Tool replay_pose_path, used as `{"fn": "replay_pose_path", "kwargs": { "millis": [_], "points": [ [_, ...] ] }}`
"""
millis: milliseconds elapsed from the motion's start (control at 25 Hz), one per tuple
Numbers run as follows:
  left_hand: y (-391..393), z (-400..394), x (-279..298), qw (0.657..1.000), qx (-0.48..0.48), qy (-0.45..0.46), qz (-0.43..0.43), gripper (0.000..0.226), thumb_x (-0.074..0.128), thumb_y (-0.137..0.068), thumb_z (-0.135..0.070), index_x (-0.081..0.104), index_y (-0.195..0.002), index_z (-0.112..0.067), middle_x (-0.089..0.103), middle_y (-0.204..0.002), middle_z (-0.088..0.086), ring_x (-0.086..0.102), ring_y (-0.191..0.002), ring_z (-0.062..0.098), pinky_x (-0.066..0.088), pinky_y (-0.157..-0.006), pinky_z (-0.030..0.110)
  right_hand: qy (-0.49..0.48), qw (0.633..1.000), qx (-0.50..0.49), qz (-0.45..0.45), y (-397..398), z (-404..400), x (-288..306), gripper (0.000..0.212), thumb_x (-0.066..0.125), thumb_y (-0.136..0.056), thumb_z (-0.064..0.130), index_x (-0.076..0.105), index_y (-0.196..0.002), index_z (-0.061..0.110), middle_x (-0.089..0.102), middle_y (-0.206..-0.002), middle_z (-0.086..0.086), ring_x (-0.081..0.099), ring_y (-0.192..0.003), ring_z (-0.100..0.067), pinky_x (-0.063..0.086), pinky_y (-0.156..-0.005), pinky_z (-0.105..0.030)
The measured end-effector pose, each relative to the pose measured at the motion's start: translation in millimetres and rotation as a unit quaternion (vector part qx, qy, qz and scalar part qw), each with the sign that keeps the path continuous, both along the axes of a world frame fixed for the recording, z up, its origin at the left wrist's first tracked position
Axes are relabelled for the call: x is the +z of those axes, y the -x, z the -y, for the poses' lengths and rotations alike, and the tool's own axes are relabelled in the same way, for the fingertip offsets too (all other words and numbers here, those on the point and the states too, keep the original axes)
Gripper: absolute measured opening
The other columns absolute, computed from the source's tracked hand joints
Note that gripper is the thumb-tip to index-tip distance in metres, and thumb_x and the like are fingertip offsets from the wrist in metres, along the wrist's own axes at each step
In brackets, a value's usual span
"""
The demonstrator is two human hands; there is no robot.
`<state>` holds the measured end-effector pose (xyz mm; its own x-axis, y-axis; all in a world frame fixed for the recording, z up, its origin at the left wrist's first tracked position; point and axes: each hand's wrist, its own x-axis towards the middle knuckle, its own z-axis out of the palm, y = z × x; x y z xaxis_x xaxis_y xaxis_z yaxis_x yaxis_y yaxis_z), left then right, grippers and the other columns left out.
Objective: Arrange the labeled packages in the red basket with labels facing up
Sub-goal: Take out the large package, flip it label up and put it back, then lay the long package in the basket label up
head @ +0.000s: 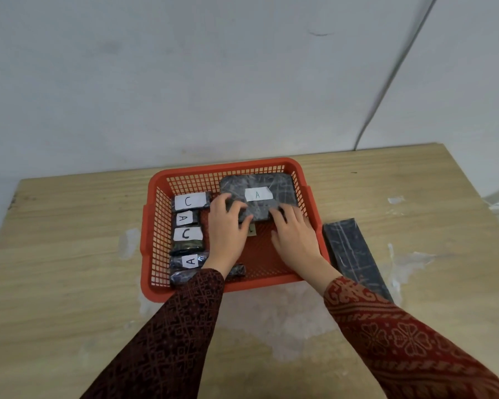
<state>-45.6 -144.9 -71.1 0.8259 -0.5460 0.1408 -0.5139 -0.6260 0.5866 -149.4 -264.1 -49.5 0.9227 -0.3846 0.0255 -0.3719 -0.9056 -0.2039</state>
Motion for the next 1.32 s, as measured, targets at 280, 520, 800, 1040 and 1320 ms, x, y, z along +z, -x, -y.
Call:
{"fn": "replay_pose_path", "kwargs": {
  "millis": [280, 520, 800, 1040, 1320],
  "points": [
    [19.0, -1.4, 9.4, 0.988, -0.037, -0.141, 0.042, 0.045, 0.042, -0.099, -0.031, 0.048, -0.139, -0.014, 0.043, -0.150, 0.013, 0.030, -0.144, 0.029, 0.019, -0.117, 0.044, -0.100, 0.991, 0.057, 0.061, 32.9, -0.1, 17.2, 0.053, 0.054, -0.093, 0.022, 0.037, -0.143, 0.012, 0.029, -0.154, -0.014, 0.023, -0.144, -0.028, 0.020, -0.119, -0.041],
    [58.9, 53.3, 56.7, 0.963, -0.255, -0.067, 0.060, 0.045, 0.036, -0.101, -0.030, 0.042, -0.144, -0.016, 0.032, -0.158, 0.010, 0.016, -0.150, 0.024, 0.006, -0.121, 0.039, -0.117, 0.963, -0.200, 0.139, 147.2, 11.9, -4.7, 0.056, 0.067, -0.086, 0.029, 0.046, -0.136, 0.014, 0.033, -0.151, -0.016, 0.030, -0.139, -0.034, 0.031, -0.110, -0.051],
    [96.2, 150.5, 60.7, 0.794, -0.477, -0.365, 0.097, 0.062, 0.044, -0.096, -0.015, 0.020, -0.153, -0.021, 0.010, -0.163, 0.013, 0.002, -0.151, 0.029, 0.005, -0.122, 0.046, -0.133, 0.957, -0.255, -0.036, 191.9, 29.0, -31.3, 0.081, 0.069, -0.080, 0.038, 0.026, -0.147, 0.022, 0.016, -0.158, -0.012, 0.020, -0.143, -0.033, 0.029, -0.113, -0.047],
    [84.8, 157.1, 58.8, 0.842, -0.464, -0.248, 0.118, 0.061, 0.055, -0.089, -0.009, 0.036, -0.146, -0.022, 0.042, -0.150, 0.011, 0.036, -0.139, 0.030, 0.026, -0.113, 0.044, -0.172, 0.913, -0.265, 0.257, 198.6, 61.5, 13.3, 0.031, 0.071, -0.081, 0.012, 0.063, -0.111, 0.010, 0.059, -0.124, -0.009, 0.050, -0.116, -0.024, 0.044, -0.095, -0.022],
    [42.1, 116.9, 111.2, 0.945, -0.308, 0.083, -0.073, 0.032, 0.078, -0.074, -0.034, 0.067, -0.103, -0.024, 0.067, -0.097, -0.010, 0.057, -0.088, 0.001, 0.039, -0.076, 0.016, -0.470, 0.721, -0.317, 0.398, 177.5, 88.0, 81.3, 0.023, 0.049, -0.095, 0.028, 0.066, -0.078, 0.028, 0.066, -0.081, 0.011, 0.061, -0.083, -0.011, 0.051, -0.069, -0.023]
  ]
}}
